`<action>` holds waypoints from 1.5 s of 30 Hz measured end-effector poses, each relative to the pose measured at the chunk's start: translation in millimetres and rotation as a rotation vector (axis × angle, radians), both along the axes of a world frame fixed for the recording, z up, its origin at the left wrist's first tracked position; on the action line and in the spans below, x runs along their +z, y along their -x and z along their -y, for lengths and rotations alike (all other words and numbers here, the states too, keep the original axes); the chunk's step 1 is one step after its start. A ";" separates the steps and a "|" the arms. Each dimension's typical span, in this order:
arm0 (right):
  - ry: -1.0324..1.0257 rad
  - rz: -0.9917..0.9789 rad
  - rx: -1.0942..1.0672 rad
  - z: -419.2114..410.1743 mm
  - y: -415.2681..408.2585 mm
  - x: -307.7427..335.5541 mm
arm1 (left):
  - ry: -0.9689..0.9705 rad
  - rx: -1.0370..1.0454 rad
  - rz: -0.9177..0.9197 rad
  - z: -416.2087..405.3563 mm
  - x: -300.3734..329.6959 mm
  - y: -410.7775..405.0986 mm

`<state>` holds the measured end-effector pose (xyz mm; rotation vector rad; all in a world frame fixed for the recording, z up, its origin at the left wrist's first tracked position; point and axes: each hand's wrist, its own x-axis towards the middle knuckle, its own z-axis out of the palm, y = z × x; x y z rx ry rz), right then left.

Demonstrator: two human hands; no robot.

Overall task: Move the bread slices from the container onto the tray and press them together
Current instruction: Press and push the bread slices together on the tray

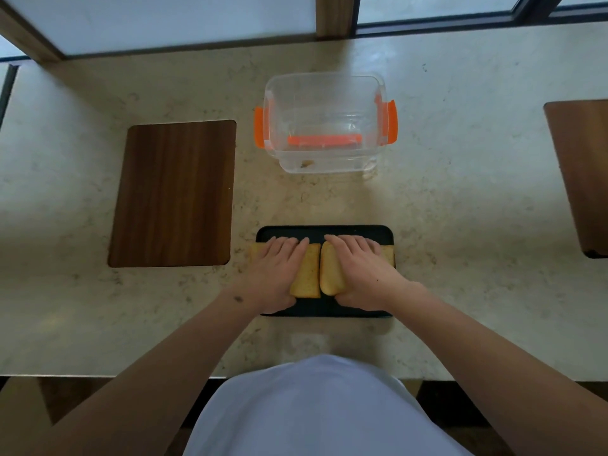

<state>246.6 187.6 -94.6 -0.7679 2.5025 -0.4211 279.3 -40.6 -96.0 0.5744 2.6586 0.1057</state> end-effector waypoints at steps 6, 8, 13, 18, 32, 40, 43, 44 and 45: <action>-0.014 -0.016 0.020 0.7 -2.0 -4.4 | -0.078 -0.012 0.029 -11.5 -3.1 2.4; -0.025 -0.015 0.021 2.1 -1.6 -4.9 | -0.089 0.008 0.031 -14.7 -4.0 1.8; -0.043 -0.012 0.032 2.7 -1.6 -4.4 | -0.094 0.006 0.051 -11.0 -4.1 -0.2; -0.067 -0.010 0.017 -8.8 -0.5 -1.7 | -0.039 0.120 0.041 33.2 1.6 -1.3; -0.070 -0.115 0.148 51.2 -9.3 -3.8 | -0.049 0.207 0.068 51.7 0.1 -8.8; -0.020 -0.089 0.124 68.2 -7.2 -2.4 | -0.090 0.215 0.068 53.9 1.2 -12.7; -0.018 -0.090 0.134 74.9 -8.8 -3.3 | -0.089 0.200 0.060 54.6 -0.3 -12.9; -0.023 -0.083 0.134 76.8 -9.1 -3.9 | -0.085 0.194 0.053 54.8 -0.3 -12.8; -0.025 -0.078 0.130 78.1 -9.5 -4.5 | -0.081 0.187 0.046 54.8 -0.3 -13.1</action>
